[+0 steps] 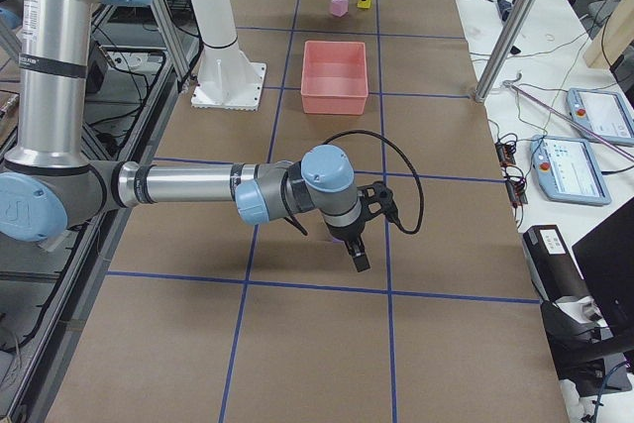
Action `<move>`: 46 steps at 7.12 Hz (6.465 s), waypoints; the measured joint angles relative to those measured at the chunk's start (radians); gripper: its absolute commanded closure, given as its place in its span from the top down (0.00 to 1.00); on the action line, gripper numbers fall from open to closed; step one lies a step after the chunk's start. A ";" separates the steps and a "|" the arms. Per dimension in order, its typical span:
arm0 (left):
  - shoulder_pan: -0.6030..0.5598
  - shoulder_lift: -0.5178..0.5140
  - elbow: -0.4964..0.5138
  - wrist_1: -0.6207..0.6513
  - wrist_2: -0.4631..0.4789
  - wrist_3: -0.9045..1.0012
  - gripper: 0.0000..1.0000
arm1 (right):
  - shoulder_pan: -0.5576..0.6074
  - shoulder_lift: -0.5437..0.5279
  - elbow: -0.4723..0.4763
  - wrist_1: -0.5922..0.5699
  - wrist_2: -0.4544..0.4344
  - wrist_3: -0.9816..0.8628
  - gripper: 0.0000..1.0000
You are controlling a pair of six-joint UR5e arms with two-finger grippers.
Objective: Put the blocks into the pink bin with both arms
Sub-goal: 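Lower the left gripper onto the yellow cube and close it, then carry the yellow cube with the left gripper into the pink bin and release, then withdraw the left gripper while the right gripper reaches down to the orange cube, then close the right gripper on the orange cube and lift it, then carry the orange cube with the right gripper into the pink bin and release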
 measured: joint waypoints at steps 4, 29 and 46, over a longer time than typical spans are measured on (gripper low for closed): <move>0.003 -0.004 -0.021 -0.010 -0.006 0.025 0.02 | 0.000 0.000 -0.001 0.000 0.002 0.000 1.00; 0.150 -0.390 -0.707 1.079 0.207 0.065 1.00 | -1.095 -0.163 0.363 0.221 -0.768 1.625 0.99; 0.088 -0.187 -0.698 0.849 0.120 0.175 1.00 | -1.055 0.537 0.307 -0.350 -0.766 1.654 0.00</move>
